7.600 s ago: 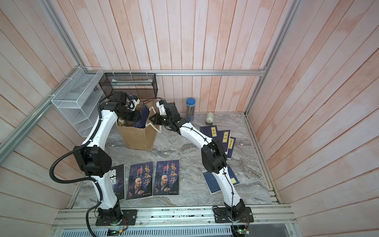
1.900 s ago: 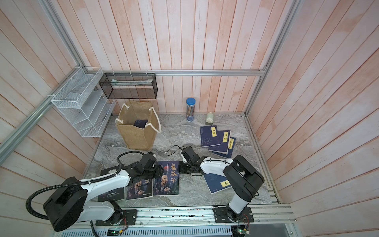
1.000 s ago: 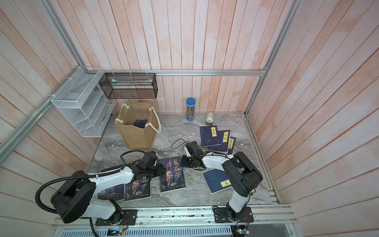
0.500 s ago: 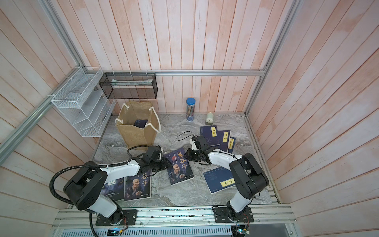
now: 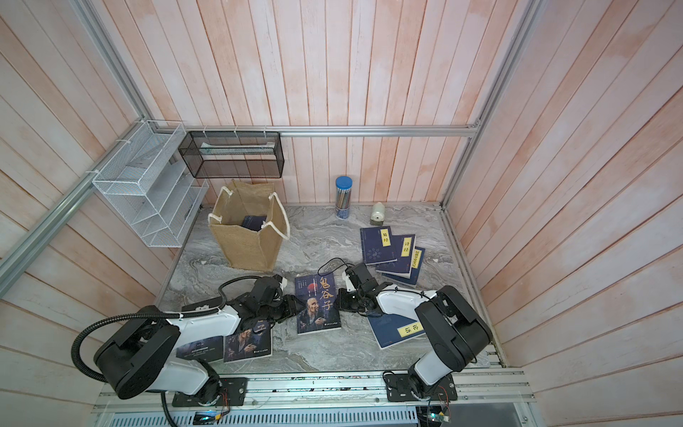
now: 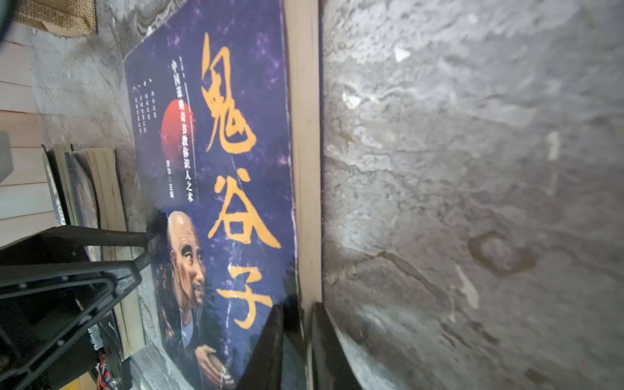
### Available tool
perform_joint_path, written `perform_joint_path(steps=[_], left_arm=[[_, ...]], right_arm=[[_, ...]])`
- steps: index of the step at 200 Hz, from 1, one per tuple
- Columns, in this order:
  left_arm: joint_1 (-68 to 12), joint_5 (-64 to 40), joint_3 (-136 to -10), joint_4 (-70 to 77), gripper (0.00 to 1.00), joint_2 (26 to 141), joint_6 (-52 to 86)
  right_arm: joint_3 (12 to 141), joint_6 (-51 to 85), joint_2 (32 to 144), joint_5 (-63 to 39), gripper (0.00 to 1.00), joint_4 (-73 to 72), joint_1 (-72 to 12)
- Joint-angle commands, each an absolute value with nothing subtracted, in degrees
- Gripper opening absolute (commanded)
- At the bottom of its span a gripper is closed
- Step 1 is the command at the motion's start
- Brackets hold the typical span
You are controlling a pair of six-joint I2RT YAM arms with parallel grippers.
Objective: Put the books into the canvas bag
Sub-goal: Pick up the book from the center of the board.
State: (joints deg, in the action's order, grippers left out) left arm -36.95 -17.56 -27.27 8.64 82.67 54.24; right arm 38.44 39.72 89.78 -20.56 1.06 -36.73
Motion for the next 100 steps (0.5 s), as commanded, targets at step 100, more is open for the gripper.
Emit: perform_joint_path(steps=[100], left_arm=[[-37.7,-26.7,-27.3,18.8,0.43,75.8,62.3]], right_arm=[[34.6,41.3,89.5,-20.5,0.09,-1.9,-39.0]])
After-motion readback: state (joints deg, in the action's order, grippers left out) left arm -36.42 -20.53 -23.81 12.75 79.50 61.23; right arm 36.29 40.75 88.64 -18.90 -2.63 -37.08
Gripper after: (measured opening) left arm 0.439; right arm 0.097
